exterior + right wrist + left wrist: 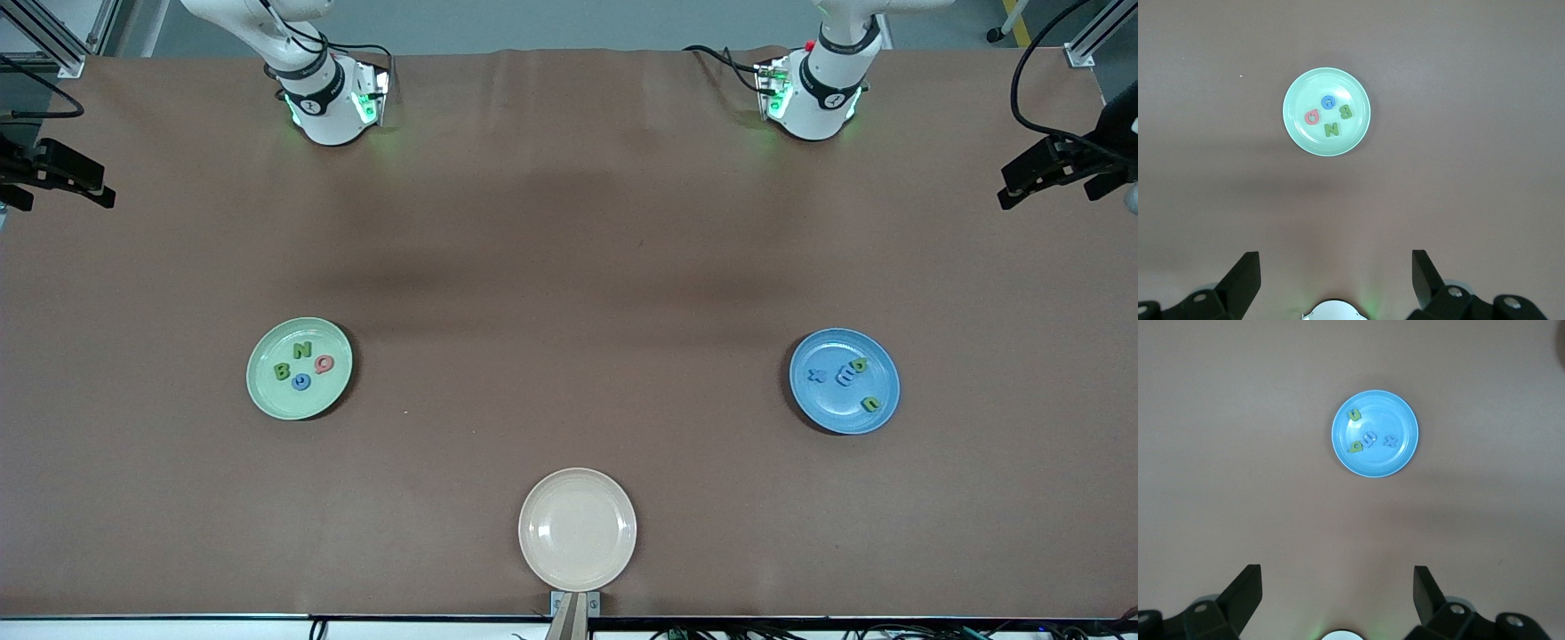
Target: Sort upper and lower case letters into plates
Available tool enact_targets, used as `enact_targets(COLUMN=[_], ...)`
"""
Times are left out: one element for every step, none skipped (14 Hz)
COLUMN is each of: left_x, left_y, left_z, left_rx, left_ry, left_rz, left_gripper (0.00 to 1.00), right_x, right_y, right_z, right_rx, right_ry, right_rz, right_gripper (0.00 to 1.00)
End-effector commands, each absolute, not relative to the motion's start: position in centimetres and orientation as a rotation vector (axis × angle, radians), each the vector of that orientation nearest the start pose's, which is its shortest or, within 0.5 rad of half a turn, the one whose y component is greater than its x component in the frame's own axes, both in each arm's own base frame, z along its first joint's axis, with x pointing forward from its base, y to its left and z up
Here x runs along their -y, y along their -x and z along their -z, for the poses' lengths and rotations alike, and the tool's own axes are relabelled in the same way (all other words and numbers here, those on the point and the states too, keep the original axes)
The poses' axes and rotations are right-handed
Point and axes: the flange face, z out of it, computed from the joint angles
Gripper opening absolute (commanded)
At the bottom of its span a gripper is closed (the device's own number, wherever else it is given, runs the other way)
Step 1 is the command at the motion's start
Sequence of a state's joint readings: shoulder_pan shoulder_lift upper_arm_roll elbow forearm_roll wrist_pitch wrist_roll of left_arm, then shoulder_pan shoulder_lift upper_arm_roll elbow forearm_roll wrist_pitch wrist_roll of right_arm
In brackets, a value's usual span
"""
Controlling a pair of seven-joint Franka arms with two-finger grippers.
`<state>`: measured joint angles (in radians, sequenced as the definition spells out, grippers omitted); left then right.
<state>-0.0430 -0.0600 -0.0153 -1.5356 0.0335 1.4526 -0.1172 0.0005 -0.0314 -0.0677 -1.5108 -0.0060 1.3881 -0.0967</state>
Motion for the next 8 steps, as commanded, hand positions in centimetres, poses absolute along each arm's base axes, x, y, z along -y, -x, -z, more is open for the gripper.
enact_targets(left_x=[3.9, 4.0, 3.8, 3.8, 3.8, 3.8, 4.0, 4.0], left_y=[-50.4, -50.3, -50.3, -50.5, -50.7, -50.8, -50.9, -51.0], left_z=[-66.0, -65.8, -65.8, -65.9, -66.1, -66.3, -66.2, -66.3], left_rx=[0.048, 0.043, 0.05, 0.051, 0.049, 0.049, 0.044, 0.044], left_ry=[3.119, 3.118, 3.118, 3.113, 3.11, 3.111, 3.111, 3.112], left_rz=[0.003, 0.003, 0.003, 0.008, 0.016, 0.023, 0.018, 0.023], left_gripper=[1.0, 1.0, 1.0, 1.0, 1.0, 1.0, 1.0, 1.0], right_x=[3.4, 3.2, 2.7, 2.6, 2.7, 2.6, 2.5, 2.5], right_y=[-51.3, -51.2, -51.0, -50.4, -50.5, -50.5, -50.4, -50.4], right_z=[-65.9, -66.1, -66.5, -67.3, -67.2, -67.3, -67.4, -67.5], right_rx=[0.039, 0.044, 0.058, 0.066, 0.063, 0.066, 0.066, 0.066], right_ry=[3.14, 3.139, 3.14, 3.14, 3.14, 3.141, 3.141, 3.14], right_rz=[-0.136, -0.128, -0.116, -0.085, -0.083, -0.08, -0.075, -0.07], right_gripper=[1.0, 1.0, 1.0, 1.0, 1.0, 1.0, 1.0, 1.0])
